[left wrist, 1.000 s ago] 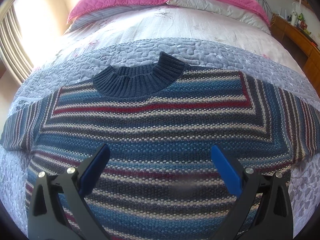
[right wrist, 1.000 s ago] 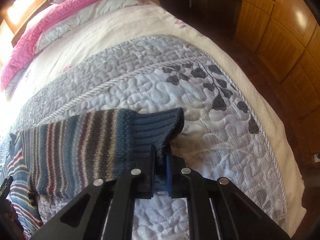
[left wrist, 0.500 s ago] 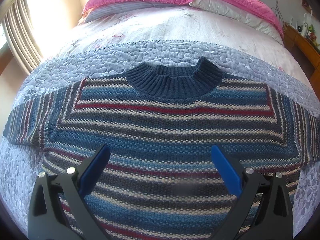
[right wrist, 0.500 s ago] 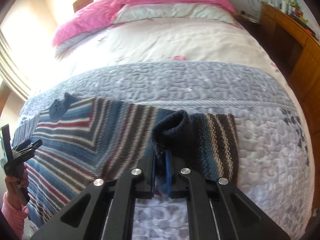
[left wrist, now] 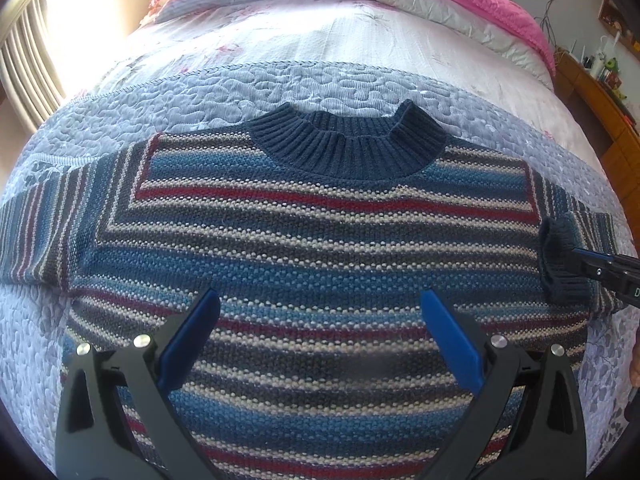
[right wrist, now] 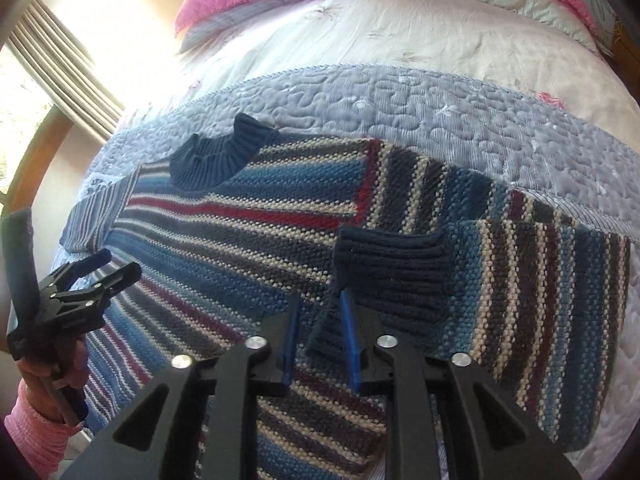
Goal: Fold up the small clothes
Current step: 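Carry the held sleeve across the sweater body and open the right tool, then grasp the folded sleeve's navy cuff with the left tool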
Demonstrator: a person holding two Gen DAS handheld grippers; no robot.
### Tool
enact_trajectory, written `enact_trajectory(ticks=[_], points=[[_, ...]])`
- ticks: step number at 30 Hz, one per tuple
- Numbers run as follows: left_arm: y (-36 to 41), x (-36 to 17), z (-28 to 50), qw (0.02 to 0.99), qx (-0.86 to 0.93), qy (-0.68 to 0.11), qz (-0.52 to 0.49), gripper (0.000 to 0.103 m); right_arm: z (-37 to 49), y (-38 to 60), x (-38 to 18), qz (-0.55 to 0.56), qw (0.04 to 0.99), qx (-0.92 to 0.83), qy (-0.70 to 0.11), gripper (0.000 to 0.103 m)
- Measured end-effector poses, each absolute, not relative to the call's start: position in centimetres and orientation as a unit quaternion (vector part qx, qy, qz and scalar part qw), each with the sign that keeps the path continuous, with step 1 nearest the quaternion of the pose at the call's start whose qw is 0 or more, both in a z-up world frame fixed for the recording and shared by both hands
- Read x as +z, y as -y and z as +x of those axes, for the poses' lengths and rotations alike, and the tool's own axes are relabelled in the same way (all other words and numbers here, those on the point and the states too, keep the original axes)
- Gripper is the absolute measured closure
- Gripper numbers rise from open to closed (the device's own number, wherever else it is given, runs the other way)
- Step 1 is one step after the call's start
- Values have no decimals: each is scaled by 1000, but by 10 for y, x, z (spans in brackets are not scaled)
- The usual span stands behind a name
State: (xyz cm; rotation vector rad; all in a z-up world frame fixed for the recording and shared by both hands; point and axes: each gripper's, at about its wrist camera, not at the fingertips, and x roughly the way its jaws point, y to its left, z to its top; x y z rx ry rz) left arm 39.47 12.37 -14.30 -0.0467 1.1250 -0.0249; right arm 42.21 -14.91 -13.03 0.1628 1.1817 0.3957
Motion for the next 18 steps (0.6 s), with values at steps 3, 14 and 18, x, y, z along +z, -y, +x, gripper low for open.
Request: enact_trajectory(ticks=[3, 14, 18], points=[[-114, -141, 392, 846, -28, -532, -23, 3, 405, 168, -116, 91, 824, 175, -531, 56], [7, -145, 391, 794, -172, -579, -70, 3, 310, 266, -138, 115, 817, 75, -560, 58], [48, -157, 401, 762, -220, -600, -107, 4, 285, 277, -152, 113, 817, 66, -562, 58]])
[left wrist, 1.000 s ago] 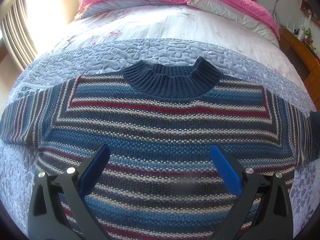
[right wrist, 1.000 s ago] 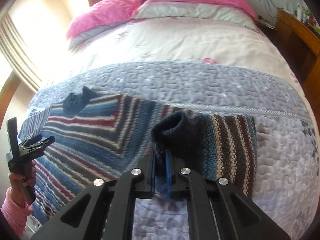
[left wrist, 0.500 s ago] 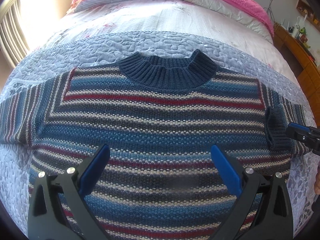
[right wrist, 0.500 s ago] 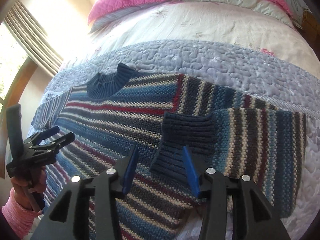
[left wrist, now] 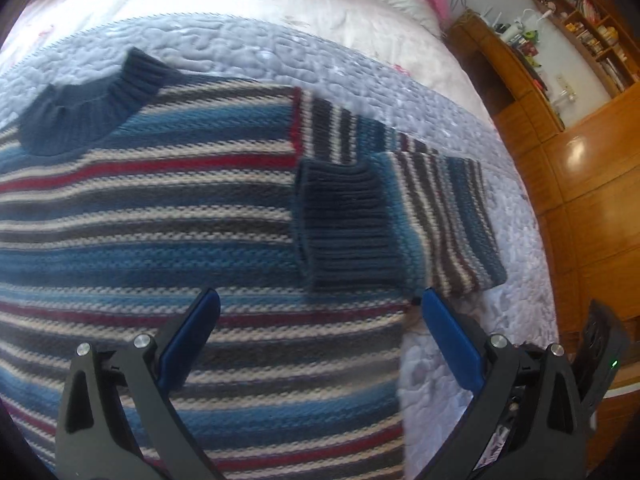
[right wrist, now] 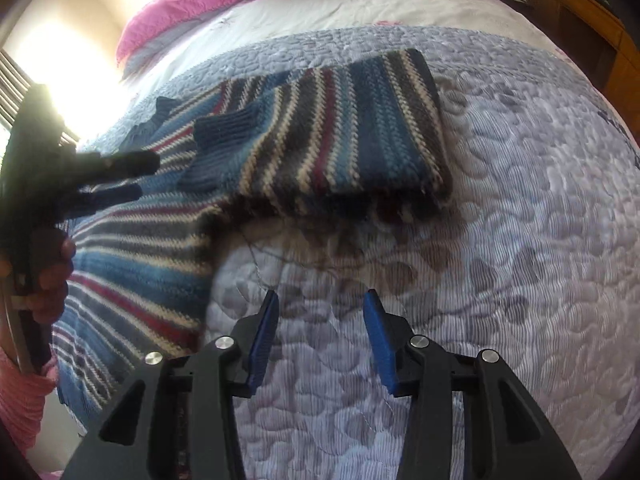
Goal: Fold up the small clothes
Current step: 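Grasp the folded sleeve's navy cuff with the left tool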
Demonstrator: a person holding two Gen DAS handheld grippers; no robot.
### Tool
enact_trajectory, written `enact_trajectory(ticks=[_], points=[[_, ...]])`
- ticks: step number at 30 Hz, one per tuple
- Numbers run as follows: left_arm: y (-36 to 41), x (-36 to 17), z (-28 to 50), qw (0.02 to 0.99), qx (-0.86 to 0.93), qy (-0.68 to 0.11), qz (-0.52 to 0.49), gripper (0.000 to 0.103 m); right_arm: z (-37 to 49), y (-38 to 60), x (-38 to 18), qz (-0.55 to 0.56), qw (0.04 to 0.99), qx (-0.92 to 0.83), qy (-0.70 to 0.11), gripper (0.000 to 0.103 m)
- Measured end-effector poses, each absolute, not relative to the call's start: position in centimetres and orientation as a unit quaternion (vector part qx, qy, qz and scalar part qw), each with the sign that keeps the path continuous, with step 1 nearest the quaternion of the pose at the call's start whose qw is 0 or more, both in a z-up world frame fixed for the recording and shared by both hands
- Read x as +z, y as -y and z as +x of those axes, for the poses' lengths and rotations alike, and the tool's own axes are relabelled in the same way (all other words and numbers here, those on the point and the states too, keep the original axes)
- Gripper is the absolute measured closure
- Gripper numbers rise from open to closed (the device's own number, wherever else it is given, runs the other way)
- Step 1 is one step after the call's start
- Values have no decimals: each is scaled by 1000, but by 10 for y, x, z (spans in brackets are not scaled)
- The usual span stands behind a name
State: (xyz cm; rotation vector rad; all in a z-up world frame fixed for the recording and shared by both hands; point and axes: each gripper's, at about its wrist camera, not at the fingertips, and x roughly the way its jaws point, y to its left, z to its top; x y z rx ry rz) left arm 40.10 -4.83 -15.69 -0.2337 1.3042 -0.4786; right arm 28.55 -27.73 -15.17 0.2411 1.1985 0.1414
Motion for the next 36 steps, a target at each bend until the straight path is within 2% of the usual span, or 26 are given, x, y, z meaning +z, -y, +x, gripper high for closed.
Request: enact_trajectory(ticks=[3, 4, 5, 9, 12, 17, 21, 23, 27, 28, 30, 31, 32, 36], points=[[67, -167, 408, 750, -226, -609, -127, 6, 278, 279, -157, 98, 820, 58, -562, 58], [71, -170, 409, 746, -228, -612, -134, 12, 277, 279, -158, 100, 820, 62, -560, 58], [74, -173, 410, 739, -233, -616, -141, 23, 276, 279, -159, 104, 820, 65, -559, 58], [84, -187, 415, 725, -226, -633, -149, 26, 272, 284, -162, 115, 823, 65, -553, 58], [88, -190, 416, 729, -222, -630, -147, 38, 267, 289, -163, 121, 825, 66, -549, 58], [78, -189, 417, 734, -218, -621, -168, 87, 264, 290, -164, 127, 825, 64, -547, 58], [63, -183, 417, 748, -202, -603, -190, 93, 264, 290, -165, 129, 826, 61, -545, 58], [54, -177, 415, 757, -198, -591, -196, 103, 263, 291, -165, 130, 826, 59, -546, 58], [41, -169, 416, 767, -192, -577, -204, 101, 266, 289, -165, 130, 826, 58, -546, 57], [38, -170, 419, 765, -188, -580, -207, 92, 267, 288, -165, 130, 826, 58, -546, 57], [39, -170, 420, 762, -178, -587, -209, 59, 269, 286, -166, 130, 825, 58, -546, 57], [34, -168, 420, 758, -179, -590, -211, 40, 270, 285, -167, 130, 825, 58, -546, 57], [36, -170, 423, 758, -178, -592, -211, 36, 270, 286, -167, 131, 826, 59, -546, 57], [40, -186, 427, 747, -176, -605, -210, 36, 270, 288, -169, 141, 825, 65, -543, 57]])
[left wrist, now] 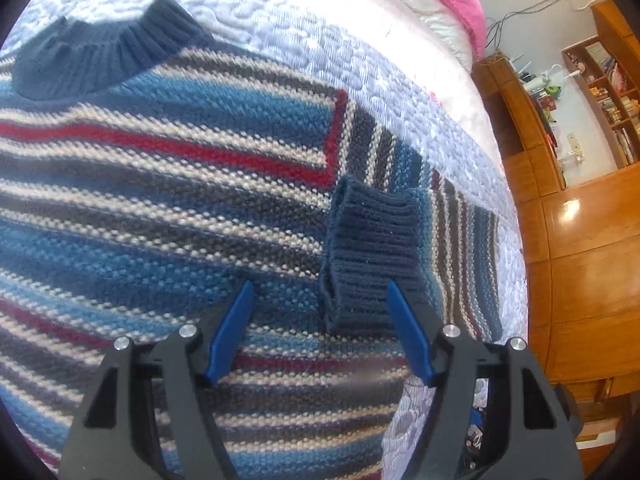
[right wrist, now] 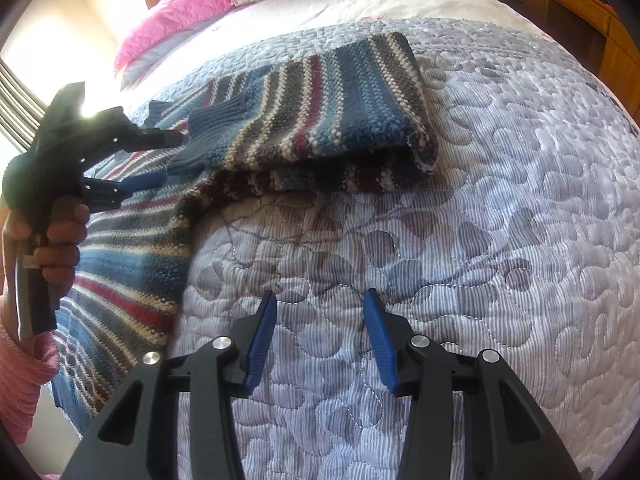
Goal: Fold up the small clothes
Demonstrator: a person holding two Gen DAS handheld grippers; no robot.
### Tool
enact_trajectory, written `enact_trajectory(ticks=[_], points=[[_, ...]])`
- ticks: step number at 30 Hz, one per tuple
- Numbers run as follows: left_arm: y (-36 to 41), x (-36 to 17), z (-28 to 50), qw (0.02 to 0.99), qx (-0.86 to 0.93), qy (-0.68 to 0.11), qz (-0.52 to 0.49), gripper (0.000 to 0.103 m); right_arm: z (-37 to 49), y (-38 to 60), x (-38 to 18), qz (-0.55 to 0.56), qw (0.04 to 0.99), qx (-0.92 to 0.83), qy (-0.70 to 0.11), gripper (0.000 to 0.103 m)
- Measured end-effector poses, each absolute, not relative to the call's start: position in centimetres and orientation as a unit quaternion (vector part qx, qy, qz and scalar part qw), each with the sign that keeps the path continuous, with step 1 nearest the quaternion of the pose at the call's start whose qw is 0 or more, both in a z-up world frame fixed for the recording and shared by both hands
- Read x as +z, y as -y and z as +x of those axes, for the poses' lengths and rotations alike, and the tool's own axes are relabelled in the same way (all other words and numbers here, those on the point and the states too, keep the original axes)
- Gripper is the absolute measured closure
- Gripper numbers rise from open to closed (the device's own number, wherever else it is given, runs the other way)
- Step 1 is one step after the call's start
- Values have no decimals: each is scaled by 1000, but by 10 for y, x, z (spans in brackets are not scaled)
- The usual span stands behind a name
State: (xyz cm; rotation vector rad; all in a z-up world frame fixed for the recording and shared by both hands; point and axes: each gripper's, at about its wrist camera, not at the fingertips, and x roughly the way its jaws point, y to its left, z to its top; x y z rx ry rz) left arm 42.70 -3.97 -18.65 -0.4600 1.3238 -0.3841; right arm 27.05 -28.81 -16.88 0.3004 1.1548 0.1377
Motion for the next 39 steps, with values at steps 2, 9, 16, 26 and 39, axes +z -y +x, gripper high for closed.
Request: enact_trajectory(ticks=[2, 9, 16, 26, 39], points=[[48, -189, 427, 747, -181, -605, -209, 37, 270, 291, -170, 147, 825, 67, -542, 57], [74, -195, 435, 739, -184, -618, -196, 72, 270, 293, -173, 156, 827, 69, -536, 57], [36, -187, 422, 742, -193, -591, -252, 95, 267, 294, -171, 160, 829, 64, -532, 57], [-2, -158, 419, 737, -230, -587, -245, 94, 263, 281, -157, 148, 834, 59, -529, 57], [26, -181, 430, 733, -230, -601, -219, 93, 289, 307, -140, 204, 837, 43, -506, 47]])
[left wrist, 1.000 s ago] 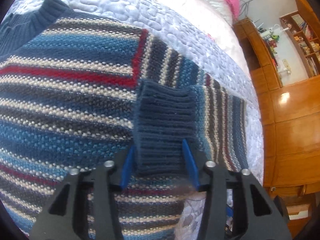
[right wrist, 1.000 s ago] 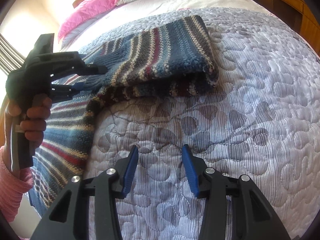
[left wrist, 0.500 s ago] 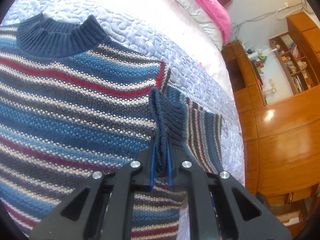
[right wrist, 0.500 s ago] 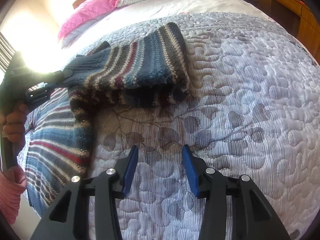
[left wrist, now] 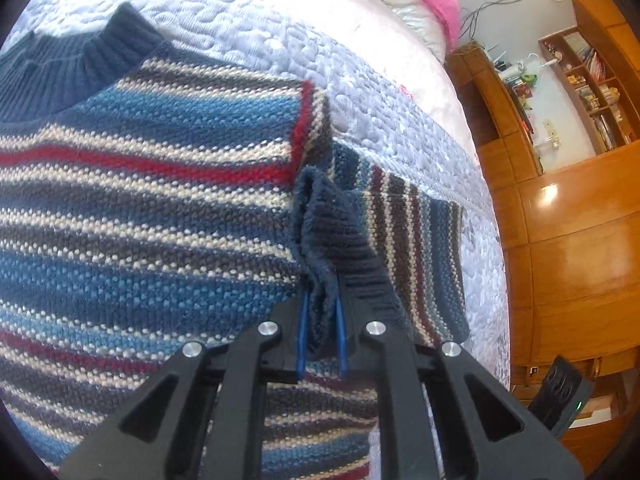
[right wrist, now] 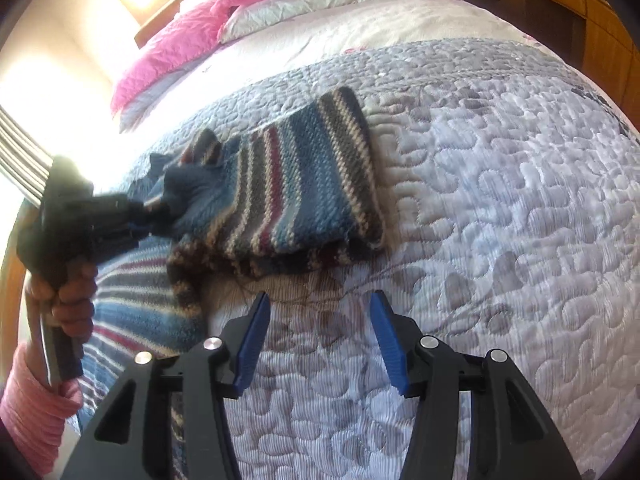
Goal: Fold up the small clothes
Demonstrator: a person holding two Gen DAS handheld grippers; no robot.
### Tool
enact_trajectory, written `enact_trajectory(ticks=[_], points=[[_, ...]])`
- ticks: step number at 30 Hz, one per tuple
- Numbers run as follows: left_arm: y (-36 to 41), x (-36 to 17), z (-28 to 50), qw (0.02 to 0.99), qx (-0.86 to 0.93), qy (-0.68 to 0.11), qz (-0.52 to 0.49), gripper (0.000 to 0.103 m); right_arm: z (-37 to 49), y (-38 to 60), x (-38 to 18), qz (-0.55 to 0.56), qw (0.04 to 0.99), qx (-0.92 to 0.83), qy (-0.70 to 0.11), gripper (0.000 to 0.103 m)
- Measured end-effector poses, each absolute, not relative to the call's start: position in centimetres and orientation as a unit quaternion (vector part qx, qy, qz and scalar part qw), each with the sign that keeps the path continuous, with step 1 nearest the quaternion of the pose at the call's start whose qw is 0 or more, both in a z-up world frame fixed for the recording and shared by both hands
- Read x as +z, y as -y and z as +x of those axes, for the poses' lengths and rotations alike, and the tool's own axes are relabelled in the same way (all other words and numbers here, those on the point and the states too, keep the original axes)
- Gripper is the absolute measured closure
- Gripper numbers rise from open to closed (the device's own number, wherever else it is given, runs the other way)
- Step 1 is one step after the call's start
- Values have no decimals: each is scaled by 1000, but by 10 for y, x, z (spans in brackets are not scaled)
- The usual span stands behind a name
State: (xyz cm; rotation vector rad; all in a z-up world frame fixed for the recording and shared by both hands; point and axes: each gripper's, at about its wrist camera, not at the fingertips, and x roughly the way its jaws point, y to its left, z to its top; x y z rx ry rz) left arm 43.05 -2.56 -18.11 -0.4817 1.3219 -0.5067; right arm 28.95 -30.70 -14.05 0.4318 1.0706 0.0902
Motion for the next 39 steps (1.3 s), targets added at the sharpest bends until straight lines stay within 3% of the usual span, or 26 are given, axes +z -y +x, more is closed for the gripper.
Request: enact_trajectory(ticks=[2, 7, 8, 9, 13, 17, 22, 27, 31, 37, 39], points=[[20, -184, 428, 732, -233, -600, -224, 93, 307, 322, -143, 233, 829, 38, -507, 39], [23, -189, 430, 731, -234, -600, -226, 93, 344, 349, -175, 297, 790, 32, -535, 40], [24, -189, 430, 732, -234, -599, -225, 93, 347, 351, -179, 316, 784, 42, -532, 50], [27, -191, 432, 732, -233, -599, -224, 93, 348, 352, -181, 334, 778, 63, -529, 70], [34, -195, 431, 732, -233, -600, -223, 90, 347, 351, -162, 308, 796, 77, -515, 84], [38, -196, 430, 729, -235, -600, -234, 73, 338, 360, -132, 260, 831, 22, -492, 84], [33, -195, 429, 737, -229, -596, -221, 72, 337, 371, -154, 243, 818, 0, -522, 84], [34, -189, 430, 726, -241, -597, -242, 72, 330, 364, -149, 218, 834, -11, -506, 70], [51, -189, 435, 703, -259, -606, -267, 69, 315, 373, -134, 220, 845, -21, -487, 69], [78, -204, 436, 704, -243, -616, -255, 71, 289, 379, -125, 214, 852, -23, -478, 69], [81, -203, 432, 714, -239, -609, -249, 89, 283, 379, -125, 218, 852, -18, -475, 69]])
